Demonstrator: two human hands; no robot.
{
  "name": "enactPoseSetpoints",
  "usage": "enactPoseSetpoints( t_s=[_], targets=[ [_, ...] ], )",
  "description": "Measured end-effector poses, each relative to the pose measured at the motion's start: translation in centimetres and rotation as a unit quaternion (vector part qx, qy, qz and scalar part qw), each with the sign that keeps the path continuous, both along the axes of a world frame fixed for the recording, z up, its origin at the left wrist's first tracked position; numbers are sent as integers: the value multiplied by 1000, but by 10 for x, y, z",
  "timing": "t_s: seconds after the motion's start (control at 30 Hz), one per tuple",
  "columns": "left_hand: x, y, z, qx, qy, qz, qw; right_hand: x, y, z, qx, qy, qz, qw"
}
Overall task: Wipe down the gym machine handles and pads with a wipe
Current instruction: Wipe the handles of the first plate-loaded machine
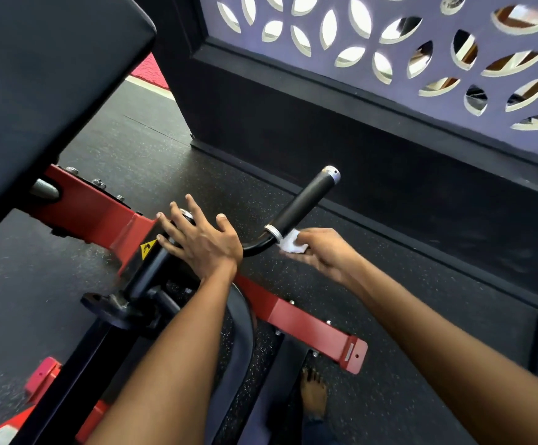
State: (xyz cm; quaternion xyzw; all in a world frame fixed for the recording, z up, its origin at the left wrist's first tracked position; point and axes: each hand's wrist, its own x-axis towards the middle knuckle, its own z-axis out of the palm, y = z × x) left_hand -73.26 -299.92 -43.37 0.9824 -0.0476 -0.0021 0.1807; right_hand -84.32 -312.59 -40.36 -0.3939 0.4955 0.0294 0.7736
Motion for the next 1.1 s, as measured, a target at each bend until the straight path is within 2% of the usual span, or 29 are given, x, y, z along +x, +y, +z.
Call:
enactPoseSetpoints(
  t_s=[0.07,0.13,0.2,0.27,0.43,0.5,0.57,0.73,0.8,0.87,0.93,1.1],
  targets=[
    [1,1,2,3,25,-7,1000,-9,6,8,-195,81,63,975],
    [1,7,10,18,59,-27,998,-18,10,19,-320,120,95,935],
    [-3,17,24,24,82,-59,995,-25,17,39,-390,98,114,908],
    [-17,34,42,-7,81,-100,992,-31,25,60,-468,86,155,866],
    [-60,68,120,-39,1,-245,969,-46,50,135,-605,100,290,735],
    [-72,76,163,-45,-13,-248,968,-53,62,170,-645,89,305,695],
    [-87,87,206,-48,-11,-245,968,-60,78,207,-664,78,306,678],
    [-154,162,281,-57,-30,-186,980,-106,142,275,-646,22,234,726],
    [-177,200,298,-49,-41,-154,986,-121,168,293,-645,7,242,725],
    [-190,231,307,-38,-47,-139,988,-125,190,304,-658,-8,257,707],
    [-201,260,319,-32,-51,-114,992,-124,211,314,-679,-20,292,673],
    [-224,315,344,-26,-64,-20,997,-108,264,338,-692,-65,378,612]
  ],
)
